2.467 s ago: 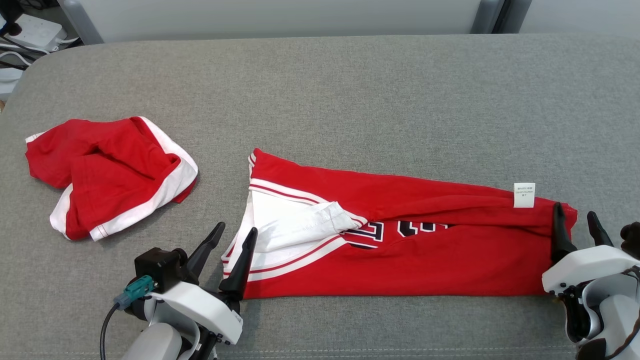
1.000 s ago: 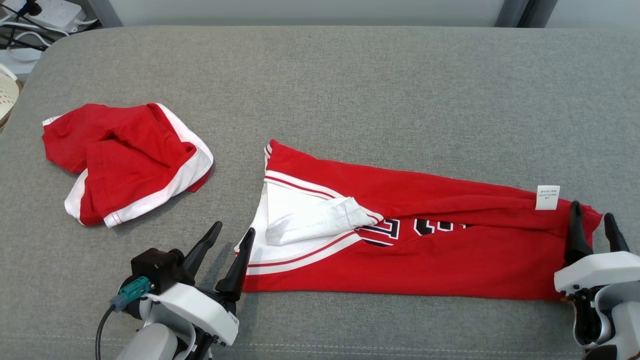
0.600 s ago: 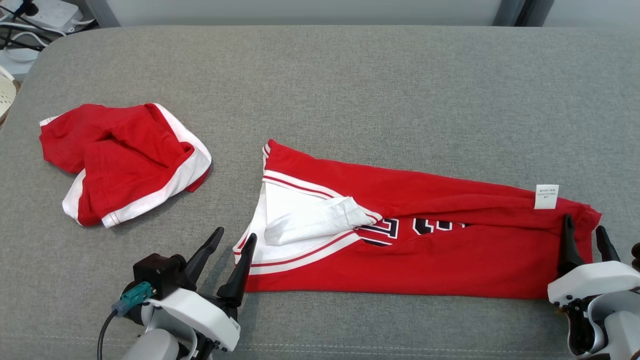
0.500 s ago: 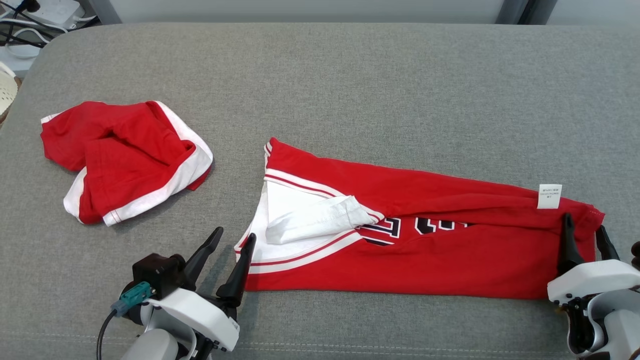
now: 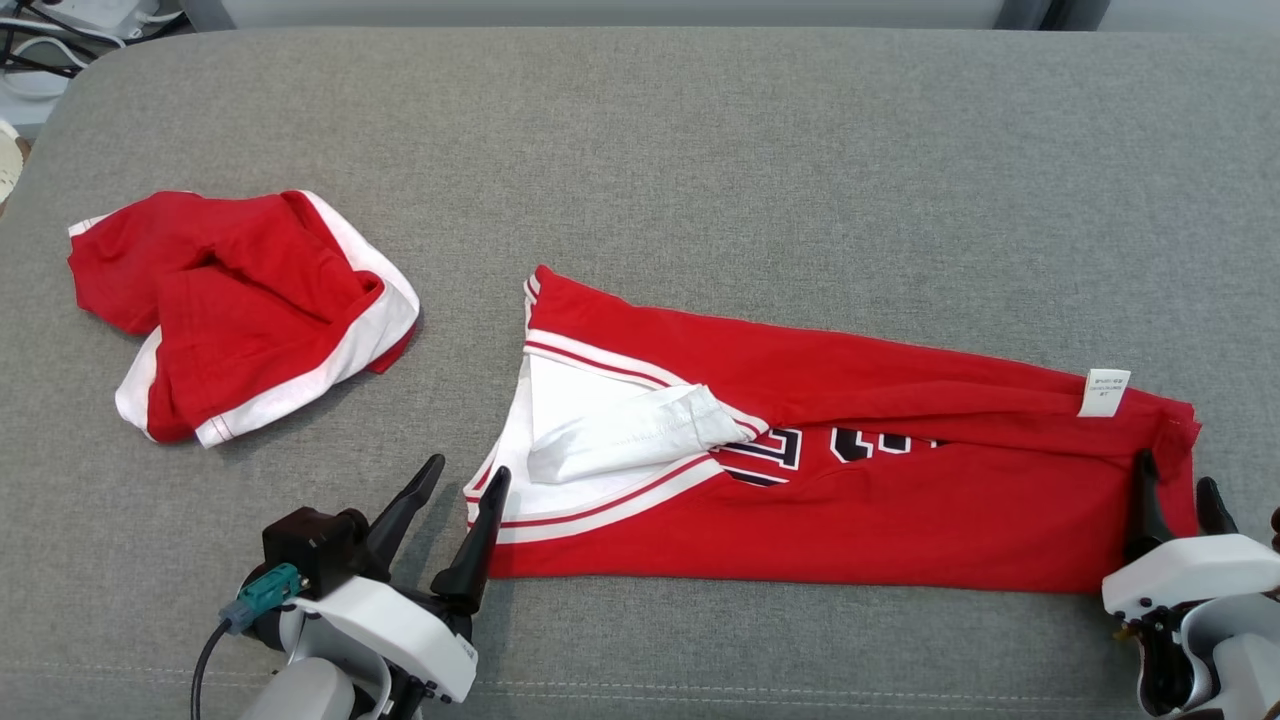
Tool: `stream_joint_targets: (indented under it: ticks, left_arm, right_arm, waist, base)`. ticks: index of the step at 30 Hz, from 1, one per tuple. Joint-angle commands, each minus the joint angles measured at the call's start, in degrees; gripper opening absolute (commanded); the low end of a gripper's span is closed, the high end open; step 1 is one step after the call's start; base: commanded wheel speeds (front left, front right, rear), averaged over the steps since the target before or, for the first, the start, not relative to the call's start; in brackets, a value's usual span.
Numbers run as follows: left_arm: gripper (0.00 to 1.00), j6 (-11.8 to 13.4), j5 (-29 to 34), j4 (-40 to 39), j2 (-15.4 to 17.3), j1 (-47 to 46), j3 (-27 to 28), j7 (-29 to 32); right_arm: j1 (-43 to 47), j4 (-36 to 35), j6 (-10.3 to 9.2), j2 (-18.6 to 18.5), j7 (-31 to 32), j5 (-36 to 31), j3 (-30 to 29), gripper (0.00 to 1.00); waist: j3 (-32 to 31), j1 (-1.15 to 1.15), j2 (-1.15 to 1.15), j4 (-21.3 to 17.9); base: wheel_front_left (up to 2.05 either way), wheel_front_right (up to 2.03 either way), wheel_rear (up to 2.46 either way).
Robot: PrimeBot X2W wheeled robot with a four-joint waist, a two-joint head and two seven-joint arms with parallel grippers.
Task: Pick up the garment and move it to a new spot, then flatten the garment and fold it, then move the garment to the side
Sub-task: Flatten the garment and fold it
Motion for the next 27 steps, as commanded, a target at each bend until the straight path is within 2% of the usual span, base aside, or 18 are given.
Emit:
stream_joint_targets:
  ticks: [1, 5, 6, 7, 8, 9, 17, 23, 27]
  left_arm:
    - [1.00, -0.4, -0.4, -1.1, 1.4, -1.3, 1.8, -0.3]
    - [1.00, -0.4, -0.6, -1.2, 1.6, -1.6, 1.5, -0.3]
    - [1.00, -0.4, -0.6, -1.2, 1.6, -1.7, 1.4, -0.3]
    - [1.00, -0.4, -0.7, -1.2, 1.7, -1.8, 1.3, -0.3]
    - [1.00, -0.4, -0.8, -1.3, 1.7, -1.8, 1.2, -0.3]
    - [1.00, -0.4, -0.9, -1.3, 1.7, -1.8, 1.1, -0.3]
    - [1.00, -0.4, -1.6, -0.8, 1.7, -1.6, 0.7, -0.3]
    - [1.00, -0.4, -2.2, -1.2, 1.3, -1.5, 0.7, -0.3]
    - [1.00, -0.4, -2.5, -1.2, 0.8, -1.2, 0.1, -0.3]
  right_arm:
    - [-0.7, 0.2, -0.01, 0.2, -0.1, 0.4, 1.7, 1.00]
    - [-2.1, 2.8, -0.01, 0.4, -0.1, 1.6, 3.4, 0.99]
    - [-2.3, 3.4, -0.01, 0.4, -0.1, 2.0, 4.0, 0.67]
    - [-2.6, 3.9, -0.01, 0.3, 0.0, 2.2, 4.7, 0.47]
    - [-2.8, 4.4, -0.01, 0.3, 0.2, 2.6, 5.5, 0.21]
    - [-3.0, 4.8, -0.01, 0.2, 0.3, 3.0, 6.2, 0.00]
    - [-3.7, 4.6, -0.01, -2.5, 0.1, 5.3, 8.9, 0.00]
    - [-4.9, -2.1, -0.01, -5.5, 0.0, 4.6, 6.2, 0.00]
    - [-5.4, -6.3, -0.01, -5.2, 0.0, 3.0, 8.0, 0.00]
  waist:
    - [0.1, 0.00, 0.00, -0.1]
    - [0.5, 0.00, 0.00, 0.0]
    - [0.6, 0.00, 0.00, 0.1]
    - [0.7, 0.00, 0.00, 0.2]
    - [0.8, 0.00, 0.00, 0.2]
    - [0.8, 0.00, 0.00, 0.3]
    - [0.5, 0.00, 0.00, 0.3]
    - [-0.1, 0.00, 0.00, 0.0]
    - [-0.6, 0.00, 0.00, 0.2]
  base:
    - [0.00, 0.00, 0.00]
    - [0.00, 0.00, 0.00]
    - [0.00, 0.00, 0.00]
    - [0.00, 0.00, 0.00]
    - [0.00, 0.00, 0.00]
    - [0.00, 0.00, 0.00]
    - [0.00, 0.00, 0.00]
    - [0.00, 0.00, 0.00]
    - [0.00, 0.00, 0.00]
